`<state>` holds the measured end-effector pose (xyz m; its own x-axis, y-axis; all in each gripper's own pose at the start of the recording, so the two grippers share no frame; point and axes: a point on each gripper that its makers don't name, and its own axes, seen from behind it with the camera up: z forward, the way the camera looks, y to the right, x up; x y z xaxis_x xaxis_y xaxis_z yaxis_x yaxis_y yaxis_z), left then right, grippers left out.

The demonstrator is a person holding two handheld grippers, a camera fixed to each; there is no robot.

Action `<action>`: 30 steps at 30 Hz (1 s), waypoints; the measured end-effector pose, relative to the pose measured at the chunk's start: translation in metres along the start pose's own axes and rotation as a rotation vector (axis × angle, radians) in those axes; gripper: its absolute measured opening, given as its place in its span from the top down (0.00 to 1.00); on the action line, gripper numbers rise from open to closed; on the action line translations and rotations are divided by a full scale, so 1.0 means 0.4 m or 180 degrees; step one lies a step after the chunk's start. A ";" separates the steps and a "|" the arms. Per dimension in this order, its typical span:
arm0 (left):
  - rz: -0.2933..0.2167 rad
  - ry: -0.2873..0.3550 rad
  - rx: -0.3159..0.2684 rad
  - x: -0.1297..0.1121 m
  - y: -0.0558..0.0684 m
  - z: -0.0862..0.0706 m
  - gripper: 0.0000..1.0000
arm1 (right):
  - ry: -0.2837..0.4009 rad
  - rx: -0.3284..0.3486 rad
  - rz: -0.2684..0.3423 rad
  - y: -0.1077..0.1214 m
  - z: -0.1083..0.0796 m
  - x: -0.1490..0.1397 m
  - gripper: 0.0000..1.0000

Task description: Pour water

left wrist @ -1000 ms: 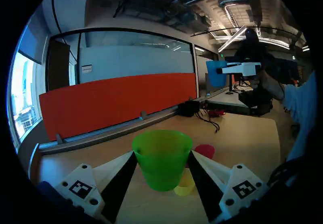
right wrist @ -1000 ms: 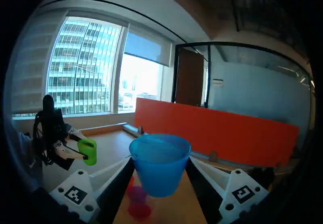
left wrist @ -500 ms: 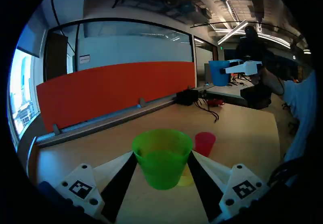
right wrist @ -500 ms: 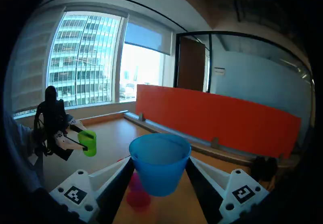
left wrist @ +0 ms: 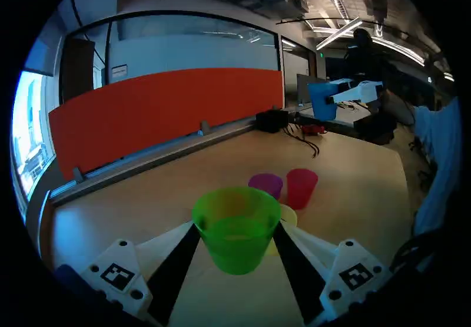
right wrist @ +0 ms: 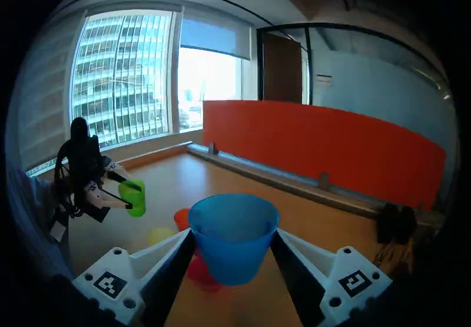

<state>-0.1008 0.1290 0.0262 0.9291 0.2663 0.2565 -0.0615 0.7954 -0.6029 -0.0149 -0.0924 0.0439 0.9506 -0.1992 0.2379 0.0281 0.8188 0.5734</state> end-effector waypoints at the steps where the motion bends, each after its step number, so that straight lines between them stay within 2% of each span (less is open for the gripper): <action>1: -0.0004 -0.0026 -0.0011 -0.007 0.001 0.003 0.16 | -0.0031 -0.0009 -0.0010 0.003 0.002 -0.010 0.12; 9: -0.0004 -0.0262 -0.0082 -0.070 0.000 0.027 0.16 | -0.0239 -0.0043 -0.0082 0.022 0.017 -0.082 0.12; 20: 0.0015 -0.0567 -0.0183 -0.147 -0.005 0.056 0.16 | -0.0447 -0.0002 -0.0029 0.032 0.041 -0.165 0.12; 30: 0.0119 -0.0776 -0.0252 -0.204 0.001 0.090 0.16 | -0.0547 0.0024 0.0022 0.035 0.062 -0.207 0.12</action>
<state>-0.1898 0.1273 0.0322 0.8108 0.4258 0.4016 -0.0566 0.7400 -0.6702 -0.1010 -0.0778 0.0518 0.8840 -0.2832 0.3719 0.0188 0.8165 0.5770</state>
